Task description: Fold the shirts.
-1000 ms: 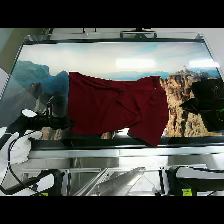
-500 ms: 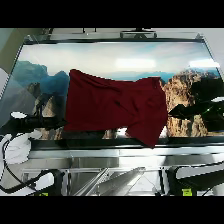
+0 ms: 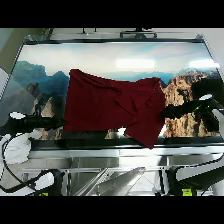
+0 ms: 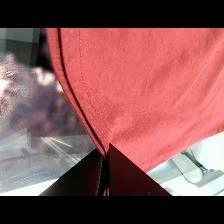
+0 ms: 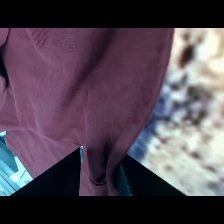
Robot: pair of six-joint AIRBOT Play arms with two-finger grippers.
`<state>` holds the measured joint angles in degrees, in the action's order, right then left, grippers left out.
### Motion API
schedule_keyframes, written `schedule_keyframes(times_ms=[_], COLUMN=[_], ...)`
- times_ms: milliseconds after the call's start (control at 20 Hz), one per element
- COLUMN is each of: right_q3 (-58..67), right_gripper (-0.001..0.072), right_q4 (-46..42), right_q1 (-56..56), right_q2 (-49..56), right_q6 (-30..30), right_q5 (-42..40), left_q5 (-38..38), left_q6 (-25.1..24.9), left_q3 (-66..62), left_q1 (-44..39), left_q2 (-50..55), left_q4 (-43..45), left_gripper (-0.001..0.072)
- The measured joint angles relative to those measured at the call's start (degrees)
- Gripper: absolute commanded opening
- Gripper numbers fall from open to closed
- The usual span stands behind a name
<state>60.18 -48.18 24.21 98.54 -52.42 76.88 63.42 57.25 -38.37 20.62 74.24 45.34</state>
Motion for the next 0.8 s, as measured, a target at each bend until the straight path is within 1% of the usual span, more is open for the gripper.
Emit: schedule_keyframes(times_ms=[50, 100, 300, 400, 500, 550, 650, 800], right_q3=[0.0, -0.02, -0.13, -0.07, 0.02, 0.04, 0.39, 2.86], right_gripper=[0.0075, 0.0019, 0.0018, 0.0018, 0.0018, 0.0018, 0.0019, 0.002], right_q4=[-0.28, -1.07, -1.6, -0.48, 3.32, 6.19, 15.37, 32.92], right_q1=[-0.11, -0.15, -0.22, -0.13, 0.13, 0.37, 1.14, 3.56], right_q2=[0.02, 0.15, -0.55, -2.93, -7.52, -10.62, -18.97, -34.6], right_q6=[0.0, 0.0, -0.46, -0.68, -0.66, -0.31, 1.44, 5.88], right_q5=[0.09, 0.35, 2.21, 3.93, 5.84, 6.51, 7.61, 6.36], left_q5=[0.0, 0.0, 1.46, 5.14, 10.45, 13.2, 18.45, 24.83], left_q6=[-0.15, -0.17, -0.37, -0.74, -1.9, -3.13, -6.86, -11.1], left_q3=[0.0, -0.02, -1.92, -5.62, -10.67, -13.53, -19.58, -29.81], left_q1=[0.0, 0.0, 0.17, 0.63, 1.33, 1.73, 2.64, 5.6], left_q2=[0.0, 0.0, 0.02, -0.07, -1.31, -2.62, -6.27, -12.94], left_q4=[0.0, 0.0, -0.07, -1.6, -5.95, -9.46, -18.62, -35.6], left_gripper=[0.0025, 0.0025, 0.0022, 0.0022, 0.0022, 0.0022, 0.0022, 0.0022])
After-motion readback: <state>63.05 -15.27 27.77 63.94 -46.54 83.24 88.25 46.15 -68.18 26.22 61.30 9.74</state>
